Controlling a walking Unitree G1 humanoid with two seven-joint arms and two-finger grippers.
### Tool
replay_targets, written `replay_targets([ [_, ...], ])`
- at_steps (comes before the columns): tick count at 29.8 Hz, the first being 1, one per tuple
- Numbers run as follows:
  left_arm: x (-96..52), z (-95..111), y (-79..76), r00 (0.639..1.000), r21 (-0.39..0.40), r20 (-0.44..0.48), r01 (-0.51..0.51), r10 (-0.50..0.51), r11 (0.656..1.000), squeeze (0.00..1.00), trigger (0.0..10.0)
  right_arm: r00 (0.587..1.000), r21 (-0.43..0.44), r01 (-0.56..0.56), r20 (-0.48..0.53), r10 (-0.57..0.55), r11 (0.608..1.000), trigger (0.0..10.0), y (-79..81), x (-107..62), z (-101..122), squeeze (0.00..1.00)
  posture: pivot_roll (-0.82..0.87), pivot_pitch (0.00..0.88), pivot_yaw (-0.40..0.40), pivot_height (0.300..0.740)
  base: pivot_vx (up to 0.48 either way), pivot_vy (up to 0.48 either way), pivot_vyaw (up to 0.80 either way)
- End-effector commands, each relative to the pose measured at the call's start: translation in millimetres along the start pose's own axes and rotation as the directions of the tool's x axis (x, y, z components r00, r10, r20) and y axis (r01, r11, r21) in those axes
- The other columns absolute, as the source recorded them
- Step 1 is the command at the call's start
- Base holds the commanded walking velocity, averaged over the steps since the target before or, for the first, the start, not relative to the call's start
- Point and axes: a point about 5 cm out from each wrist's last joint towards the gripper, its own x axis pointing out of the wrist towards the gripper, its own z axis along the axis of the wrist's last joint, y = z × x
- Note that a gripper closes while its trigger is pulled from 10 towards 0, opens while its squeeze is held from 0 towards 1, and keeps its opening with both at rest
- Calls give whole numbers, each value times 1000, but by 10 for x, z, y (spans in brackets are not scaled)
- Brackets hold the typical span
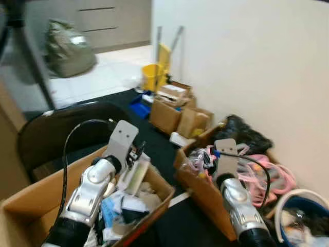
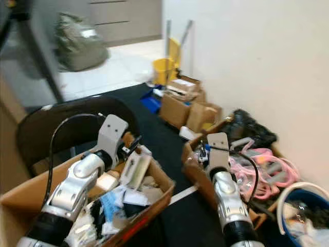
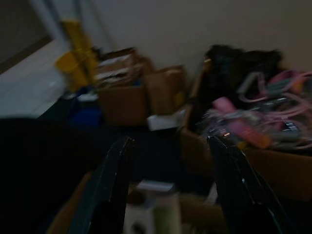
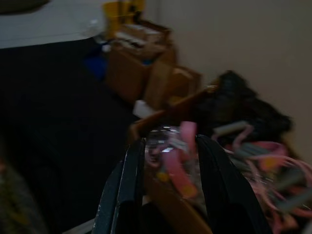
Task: Picking trash to rubbish bin
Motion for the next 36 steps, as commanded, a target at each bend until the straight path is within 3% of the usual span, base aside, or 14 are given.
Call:
replay_targets([
  [1, 5, -67, -22, 1000, 21, -27, -1, 1, 1000, 0, 10000, 1000, 15, -1, -15, 1, 1000, 10000, 32, -30, -21, 0, -72, 87, -23, 740, 0, 0, -800],
  [36, 47, -113, -136, 1000, 9, -5, 29, -29, 1000, 0, 10000, 997, 6, 2, -72, -1, 1000, 10000, 54, -234, -25, 0, -92, 93, -27, 740, 0, 0, -800],
])
